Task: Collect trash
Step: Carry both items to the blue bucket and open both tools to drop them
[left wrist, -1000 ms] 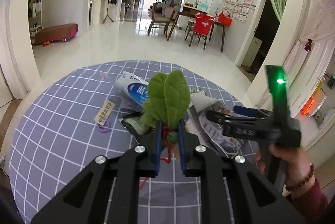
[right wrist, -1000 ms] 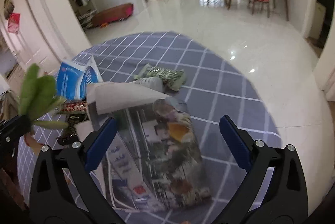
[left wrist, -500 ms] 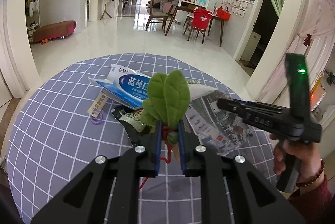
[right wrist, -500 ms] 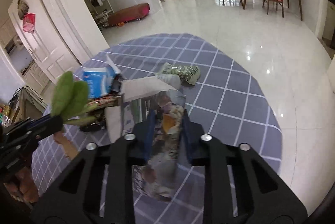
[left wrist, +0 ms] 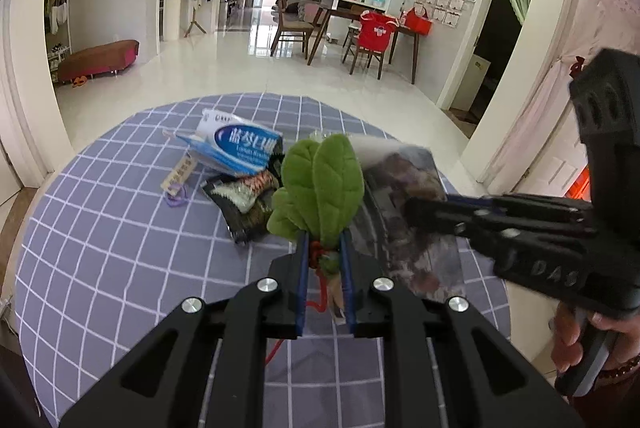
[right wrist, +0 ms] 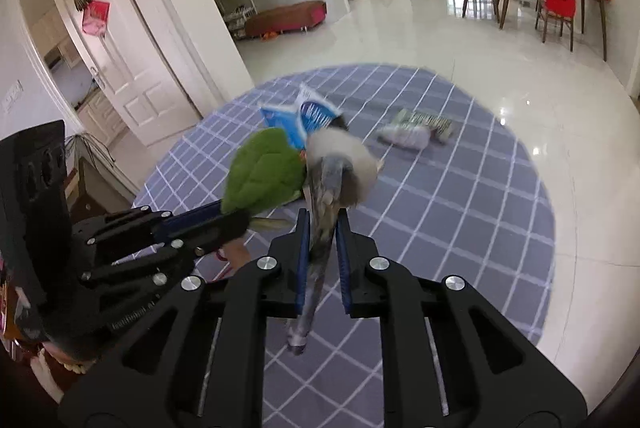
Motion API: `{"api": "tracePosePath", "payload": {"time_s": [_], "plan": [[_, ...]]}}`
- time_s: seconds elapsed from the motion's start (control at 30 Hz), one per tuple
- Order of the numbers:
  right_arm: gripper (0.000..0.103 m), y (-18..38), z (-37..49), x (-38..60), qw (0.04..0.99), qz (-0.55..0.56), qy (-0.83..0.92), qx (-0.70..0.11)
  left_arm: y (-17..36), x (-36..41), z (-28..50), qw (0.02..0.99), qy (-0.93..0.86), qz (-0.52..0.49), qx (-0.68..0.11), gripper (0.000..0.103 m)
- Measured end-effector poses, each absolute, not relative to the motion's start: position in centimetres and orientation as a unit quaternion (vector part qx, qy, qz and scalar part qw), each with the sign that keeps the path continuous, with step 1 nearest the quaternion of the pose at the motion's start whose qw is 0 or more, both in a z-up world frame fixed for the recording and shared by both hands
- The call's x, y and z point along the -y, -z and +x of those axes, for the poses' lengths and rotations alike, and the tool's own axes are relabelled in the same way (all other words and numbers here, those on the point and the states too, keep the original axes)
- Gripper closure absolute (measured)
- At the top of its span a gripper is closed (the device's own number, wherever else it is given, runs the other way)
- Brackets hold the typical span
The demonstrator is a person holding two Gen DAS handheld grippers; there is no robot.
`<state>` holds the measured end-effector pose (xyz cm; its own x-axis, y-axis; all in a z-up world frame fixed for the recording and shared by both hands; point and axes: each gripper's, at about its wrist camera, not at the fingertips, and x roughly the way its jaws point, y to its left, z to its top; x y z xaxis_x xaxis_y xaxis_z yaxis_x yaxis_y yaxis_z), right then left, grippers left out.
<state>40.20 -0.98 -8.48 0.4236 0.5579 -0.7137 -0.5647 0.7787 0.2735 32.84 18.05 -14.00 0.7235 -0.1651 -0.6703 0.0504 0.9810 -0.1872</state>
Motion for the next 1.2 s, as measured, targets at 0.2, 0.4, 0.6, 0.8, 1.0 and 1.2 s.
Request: {"api": "tracePosePath", "payload": {"time_s": [0.2, 0.4, 0.6, 0.8, 1.0, 1.2], "plan": [[0.097, 8.6, 39.0, 1.4, 0.868, 0.017, -0.303, -0.392, 13.8, -18.7, 31.6, 0.926, 0.052, -0.082, -0.364, 0.089], [0.097, 4.6, 35.1, 5.9, 0.907, 0.032, -0.273, -0.32, 10.6, -17.8, 29.8, 0.939, 0.065, -0.082, -0.328, 0.089], [0.097, 3.1, 30.2, 14.5, 0.934, 0.066, -0.215, -0.277, 8.4, -11.1, 28.8, 0.937, 0.135, -0.066, -0.315, 0.089], [0.097, 5.7, 24.6, 24.5, 0.956, 0.094, -0.096, -0.261, 9.5, -1.0, 28.6, 0.916, 0.226, -0.033, -0.33, 0.089], [0.097, 10.9, 21.7, 31.9, 0.953, 0.126, 0.013, -0.275, 13.5, 9.4, 28.6, 0.884, 0.297, 0.012, -0.362, 0.089], [0.096, 15.6, 21.5, 35.2, 0.943, 0.145, 0.072, -0.291, 19.0, 16.5, 30.4, 0.851, 0.331, 0.04, -0.406, 0.089]]}}
